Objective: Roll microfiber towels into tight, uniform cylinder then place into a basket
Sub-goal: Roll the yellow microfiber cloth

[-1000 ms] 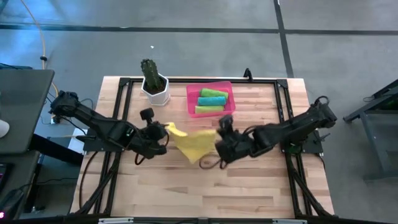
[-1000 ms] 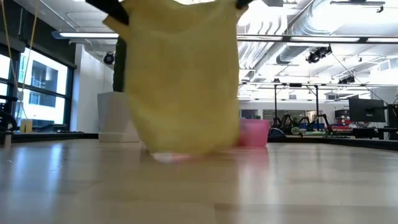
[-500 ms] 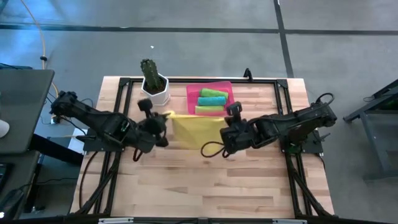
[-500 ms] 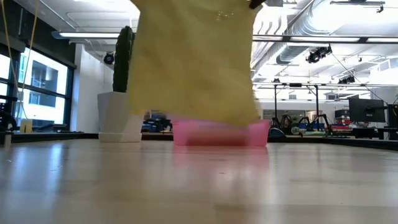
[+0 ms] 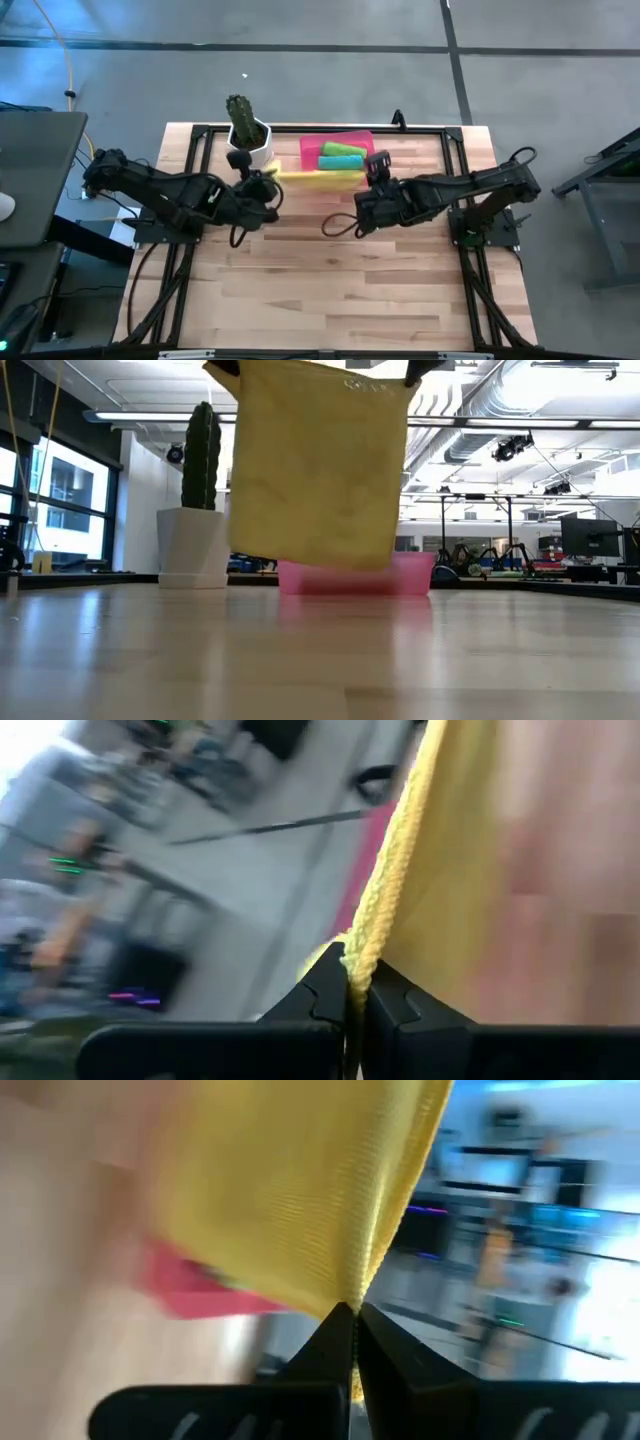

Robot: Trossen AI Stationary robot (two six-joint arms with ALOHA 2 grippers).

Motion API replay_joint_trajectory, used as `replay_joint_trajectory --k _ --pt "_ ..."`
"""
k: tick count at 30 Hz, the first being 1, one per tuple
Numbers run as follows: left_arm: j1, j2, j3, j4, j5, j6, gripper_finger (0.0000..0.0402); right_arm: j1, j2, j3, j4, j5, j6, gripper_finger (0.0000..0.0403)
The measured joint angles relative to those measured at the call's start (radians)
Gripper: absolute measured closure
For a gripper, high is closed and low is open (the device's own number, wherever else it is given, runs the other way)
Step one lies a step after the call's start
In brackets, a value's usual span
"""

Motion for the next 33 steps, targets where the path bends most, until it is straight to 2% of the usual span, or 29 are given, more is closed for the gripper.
replay_joint_trajectory --k 3,6,13,17,21,24,27,33 --pt "-0.038 0.021 -0.001 -0.01 0.157 -0.129 0.0402 0.03 0.0 -0.025 -0.024 -0.142 0.146 0.0403" --pt "-0.082 0.089 -0.001 -0.043 0.297 -0.26 0.0401 0.07 0.003 -0.12 -0.012 -0.217 0.241 0.0403" --pt "-0.176 0.378 0.003 -0.043 0.439 -0.475 0.0401 0.194 0.004 -0.427 0.26 -0.372 0.262 0.0403" --pt "-0.22 0.506 0.041 -0.043 0.553 -0.591 0.0401 0.257 0.003 -0.495 0.39 -0.494 0.303 0.0403" --pt "-0.265 0.579 0.102 -0.031 0.626 -0.677 0.0401 0.296 0.003 -0.518 0.472 -0.622 0.36 0.0403" --pt "-0.288 0.589 0.143 0.014 0.689 -0.695 0.0401 0.312 0.003 -0.527 0.536 -0.657 0.369 0.0403" --pt "-0.299 0.589 0.185 0.07 0.778 -0.7 0.0401 0.321 0.003 -0.527 0.564 -0.645 0.368 0.0403" --pt "-0.301 0.589 0.211 0.053 0.758 -0.735 0.0401 0.319 0.003 -0.527 0.564 -0.612 0.412 0.0403"
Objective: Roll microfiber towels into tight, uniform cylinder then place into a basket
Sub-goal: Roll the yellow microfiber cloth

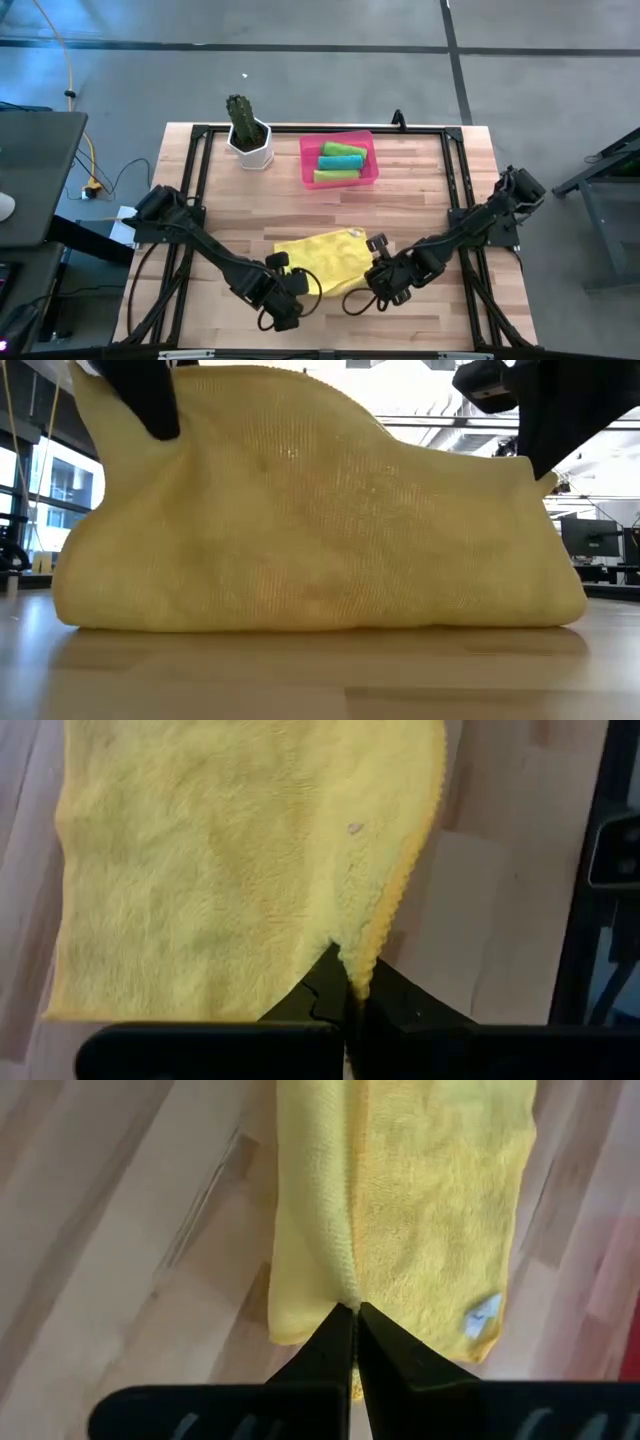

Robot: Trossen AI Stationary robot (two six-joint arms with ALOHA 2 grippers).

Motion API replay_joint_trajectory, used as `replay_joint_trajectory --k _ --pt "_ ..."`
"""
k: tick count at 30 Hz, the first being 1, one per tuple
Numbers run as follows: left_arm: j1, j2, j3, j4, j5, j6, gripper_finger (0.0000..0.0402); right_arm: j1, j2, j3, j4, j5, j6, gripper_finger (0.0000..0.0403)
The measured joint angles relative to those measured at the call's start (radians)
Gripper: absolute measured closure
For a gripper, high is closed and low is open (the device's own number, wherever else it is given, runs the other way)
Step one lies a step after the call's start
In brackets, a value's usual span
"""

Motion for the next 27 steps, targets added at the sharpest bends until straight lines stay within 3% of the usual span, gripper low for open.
replay_joint_trajectory --k 6,10,18,27 --pt "0.007 0.044 0.0 0.003 0.066 -0.062 0.0401 -0.002 0.0 0.0 0.0 -0.023 0.158 0.0403" --pt "0.008 0.083 0.0 -0.007 0.115 -0.061 0.0401 -0.002 0.0 0.0 -0.006 -0.023 0.157 0.0403" --pt "0.04 0.094 0.0 -0.11 0.017 -0.056 0.0401 -0.076 0.0 -0.106 0.044 0.029 0.111 0.0403" --pt "0.112 0.108 -0.001 -0.197 0.006 -0.01 0.0401 -0.173 0.0 -0.185 0.141 0.032 -0.029 0.0397"
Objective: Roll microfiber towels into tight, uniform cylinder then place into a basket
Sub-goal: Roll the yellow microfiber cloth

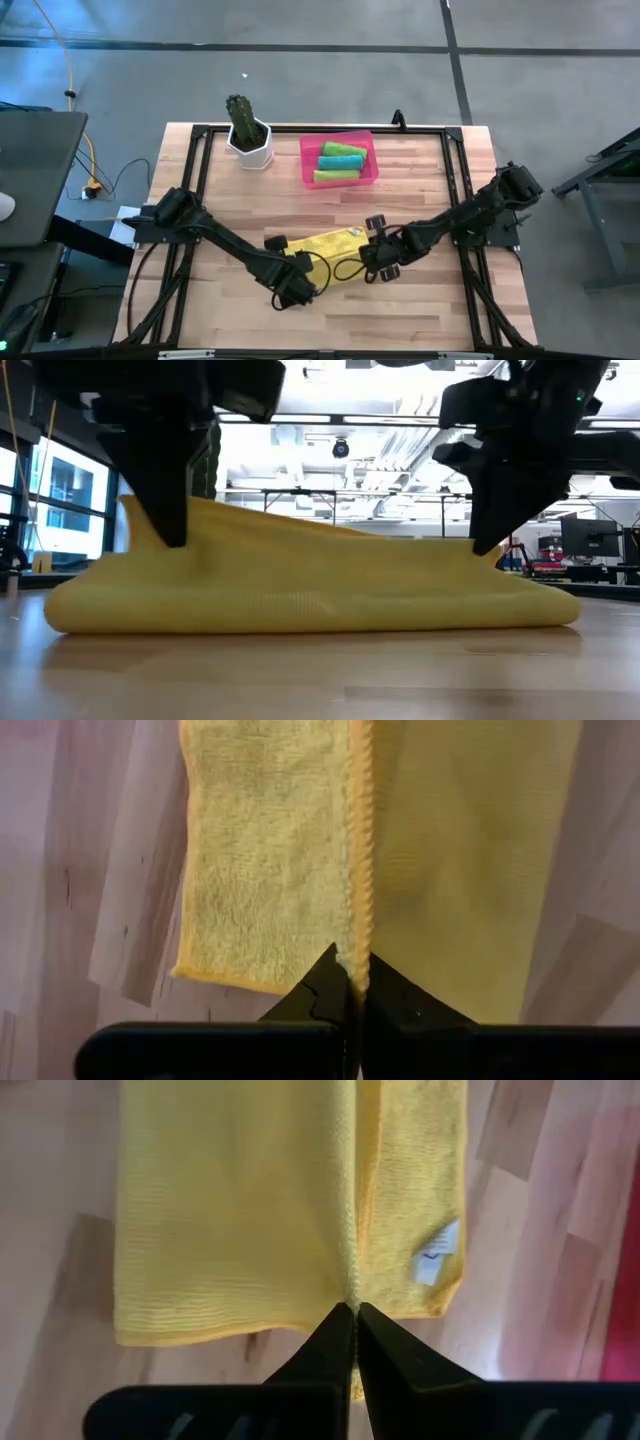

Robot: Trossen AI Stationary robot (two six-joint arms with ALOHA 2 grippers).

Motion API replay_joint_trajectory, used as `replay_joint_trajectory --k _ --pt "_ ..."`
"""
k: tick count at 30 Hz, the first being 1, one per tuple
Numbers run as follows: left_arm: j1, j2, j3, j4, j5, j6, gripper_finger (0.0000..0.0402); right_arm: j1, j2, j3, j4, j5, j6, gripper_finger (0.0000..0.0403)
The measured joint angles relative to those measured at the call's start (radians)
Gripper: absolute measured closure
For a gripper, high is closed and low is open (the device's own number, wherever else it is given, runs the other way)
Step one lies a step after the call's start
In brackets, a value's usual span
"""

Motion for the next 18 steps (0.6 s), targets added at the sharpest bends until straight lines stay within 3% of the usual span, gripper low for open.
replay_joint_trajectory --k 18 --pt "0.094 0.016 0.0 -0.036 -0.026 0.04 0.0401 -0.098 0.0 -0.009 0.067 0.0 -0.098 0.0389"
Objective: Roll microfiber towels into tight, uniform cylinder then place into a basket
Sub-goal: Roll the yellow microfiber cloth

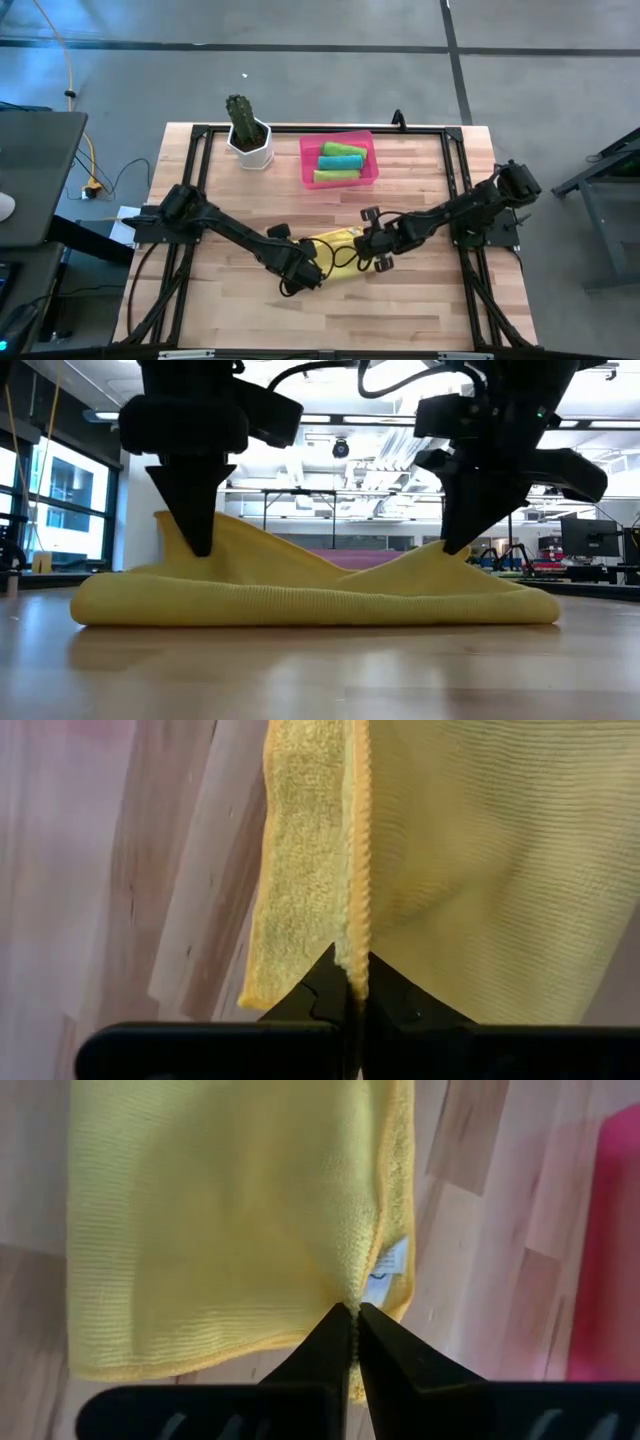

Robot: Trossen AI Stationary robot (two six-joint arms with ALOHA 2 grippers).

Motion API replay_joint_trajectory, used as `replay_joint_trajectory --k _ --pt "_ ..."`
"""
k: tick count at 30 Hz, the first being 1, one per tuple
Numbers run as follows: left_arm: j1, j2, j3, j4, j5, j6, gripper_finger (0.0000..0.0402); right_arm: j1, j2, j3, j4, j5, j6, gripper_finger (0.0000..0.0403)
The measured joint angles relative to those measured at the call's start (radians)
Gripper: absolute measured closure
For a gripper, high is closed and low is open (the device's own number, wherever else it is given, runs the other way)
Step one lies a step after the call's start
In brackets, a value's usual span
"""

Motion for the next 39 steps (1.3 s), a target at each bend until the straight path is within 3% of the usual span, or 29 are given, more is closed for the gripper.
replay_joint_trajectory --k 23,32,39 --pt "0.008 0.0 0.0 0.001 -0.049 -0.049 0.0401 -0.013 0.0 0.0 0.018 -0.001 0.043 0.0389" --pt "0.011 0.063 0.0 -0.002 -0.052 -0.051 0.0401 -0.013 0.0 0.0 0.019 -0.001 0.043 0.0389" --pt "0.01 0.069 0.0 -0.012 -0.049 -0.051 0.0401 -0.013 0.0 0.0 0.022 -0.001 -0.014 0.0356"
